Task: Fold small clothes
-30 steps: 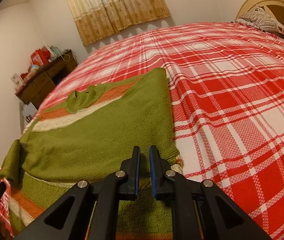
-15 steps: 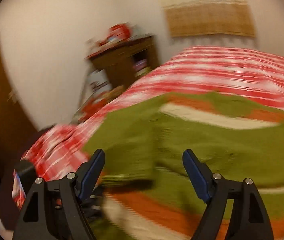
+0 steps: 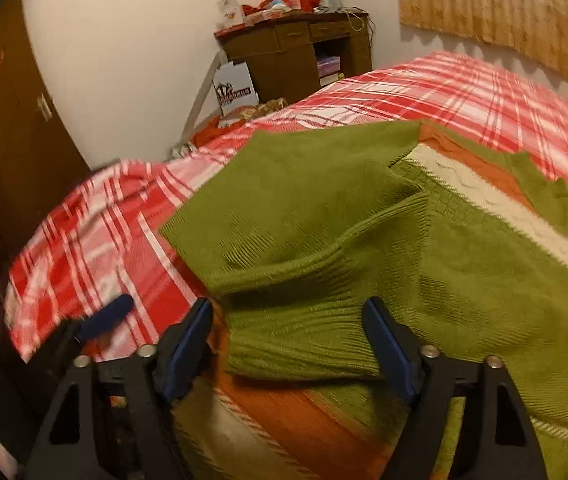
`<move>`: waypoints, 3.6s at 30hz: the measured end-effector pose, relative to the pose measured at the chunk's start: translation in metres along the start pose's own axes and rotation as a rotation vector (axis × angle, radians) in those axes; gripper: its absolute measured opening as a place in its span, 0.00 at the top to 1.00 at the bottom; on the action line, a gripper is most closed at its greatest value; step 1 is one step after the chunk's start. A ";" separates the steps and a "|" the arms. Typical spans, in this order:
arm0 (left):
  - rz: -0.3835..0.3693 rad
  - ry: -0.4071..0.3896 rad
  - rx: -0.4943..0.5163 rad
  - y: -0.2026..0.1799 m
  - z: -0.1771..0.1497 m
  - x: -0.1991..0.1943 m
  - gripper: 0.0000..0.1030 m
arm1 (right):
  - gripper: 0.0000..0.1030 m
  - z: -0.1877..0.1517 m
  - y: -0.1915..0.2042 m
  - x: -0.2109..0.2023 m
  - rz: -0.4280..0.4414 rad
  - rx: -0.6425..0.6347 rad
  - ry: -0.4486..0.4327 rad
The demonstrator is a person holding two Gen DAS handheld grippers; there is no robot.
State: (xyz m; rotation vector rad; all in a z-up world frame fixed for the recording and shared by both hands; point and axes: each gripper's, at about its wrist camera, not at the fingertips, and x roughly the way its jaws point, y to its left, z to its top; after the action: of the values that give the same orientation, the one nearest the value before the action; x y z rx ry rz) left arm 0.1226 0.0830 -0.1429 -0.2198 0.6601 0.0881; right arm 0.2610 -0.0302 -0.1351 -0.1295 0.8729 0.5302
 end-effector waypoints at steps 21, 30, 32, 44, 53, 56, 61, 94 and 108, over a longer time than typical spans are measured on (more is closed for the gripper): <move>0.020 0.019 0.042 -0.005 0.000 0.002 0.00 | 0.53 -0.078 -0.153 -0.059 0.290 0.712 -0.224; 0.030 0.021 0.048 -0.009 0.000 0.002 0.00 | 0.32 -0.073 -0.149 -0.059 0.281 0.712 -0.252; 0.030 0.021 0.050 -0.009 0.000 0.002 0.00 | 0.32 -0.067 -0.143 -0.056 0.252 0.678 -0.246; 0.053 0.042 0.051 -0.013 0.005 0.001 0.00 | 0.96 0.039 -0.107 -0.106 0.127 0.404 -0.236; 0.018 -0.066 0.012 -0.045 0.050 0.000 0.00 | 0.96 0.149 -0.098 -0.189 0.070 0.218 -0.415; 0.072 -0.049 -0.022 -0.046 0.063 0.026 0.00 | 0.96 0.150 -0.104 -0.208 0.031 0.201 -0.459; 0.150 0.090 -0.130 -0.024 0.064 0.064 0.00 | 0.96 0.107 -0.156 -0.217 -0.110 0.249 -0.434; 0.137 0.076 -0.030 -0.039 0.052 0.047 0.00 | 0.77 -0.119 -0.262 -0.201 -0.536 0.612 -0.226; 0.236 -0.023 0.275 -0.116 0.090 0.056 0.00 | 0.77 -0.083 -0.258 -0.106 -0.386 0.539 -0.093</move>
State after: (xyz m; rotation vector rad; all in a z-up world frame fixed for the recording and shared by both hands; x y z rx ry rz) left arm 0.2379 -0.0088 -0.0886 0.1244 0.6659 0.2237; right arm 0.2753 -0.3210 -0.1349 0.2149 0.8469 -0.0680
